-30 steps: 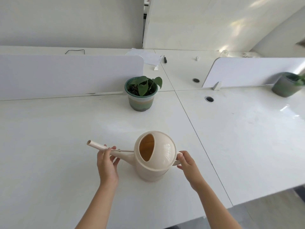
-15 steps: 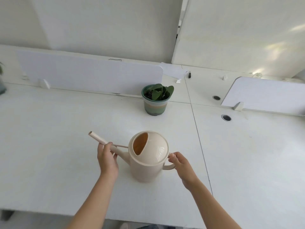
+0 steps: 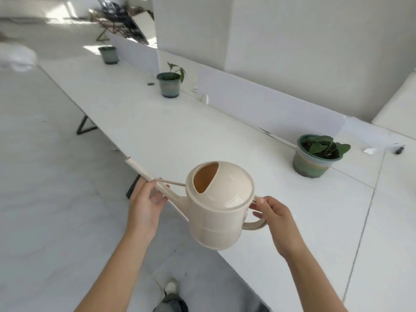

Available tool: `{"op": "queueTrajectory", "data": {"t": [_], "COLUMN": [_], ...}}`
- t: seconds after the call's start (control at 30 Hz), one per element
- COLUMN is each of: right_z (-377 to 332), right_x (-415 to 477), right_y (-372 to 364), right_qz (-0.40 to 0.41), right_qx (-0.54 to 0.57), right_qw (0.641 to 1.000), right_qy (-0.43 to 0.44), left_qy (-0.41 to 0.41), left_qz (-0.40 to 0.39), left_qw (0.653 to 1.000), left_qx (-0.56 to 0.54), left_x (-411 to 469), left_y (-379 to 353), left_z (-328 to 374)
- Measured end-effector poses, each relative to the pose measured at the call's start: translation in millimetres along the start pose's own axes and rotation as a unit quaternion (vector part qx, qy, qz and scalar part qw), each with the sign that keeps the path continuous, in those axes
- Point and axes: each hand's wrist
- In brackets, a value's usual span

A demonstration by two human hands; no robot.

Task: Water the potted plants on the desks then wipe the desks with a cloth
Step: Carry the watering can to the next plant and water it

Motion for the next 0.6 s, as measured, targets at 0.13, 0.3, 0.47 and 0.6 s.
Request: {"op": "queueTrajectory", "data": {"t": [0.13,0.3,0.47,0.6], "right_z": [-9.4,-13.1,-3.6,0.7], "right_x": [-1.1,4.5,13.4,18.6], "right_y": [-50.2,-119.2,-197.5,-266.0], "right_qz": [-0.059,-0.129,-0.160,-0.164], "right_qx": [0.000,-0.007,-0.025,-0.018], "right_qw": [0.998,0.992,0.987,0.986], "right_qy": [0.009,0.004,-0.002,0.003], "left_qy": [-0.033,-0.061,-0.056,-0.061], "left_qz": [0.070,0.135,0.183,0.182], "left_qw": [0.997,0.989,0.981,0.981], "left_qx": [0.014,0.006,-0.011,-0.002], "left_x": [-22.1,-29.1,-19.3,1.5], "left_y": [49.8,113.8,187.3,248.0], "left_z": [29.2,53.7,78.1,106.6]}}
Point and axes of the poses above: each hand's wrist, its own x-axis towards the middle knuckle, its own y-axis out of the back of the hand, z = x × y, and after that the axes turned 8 degrees about x, right-handed
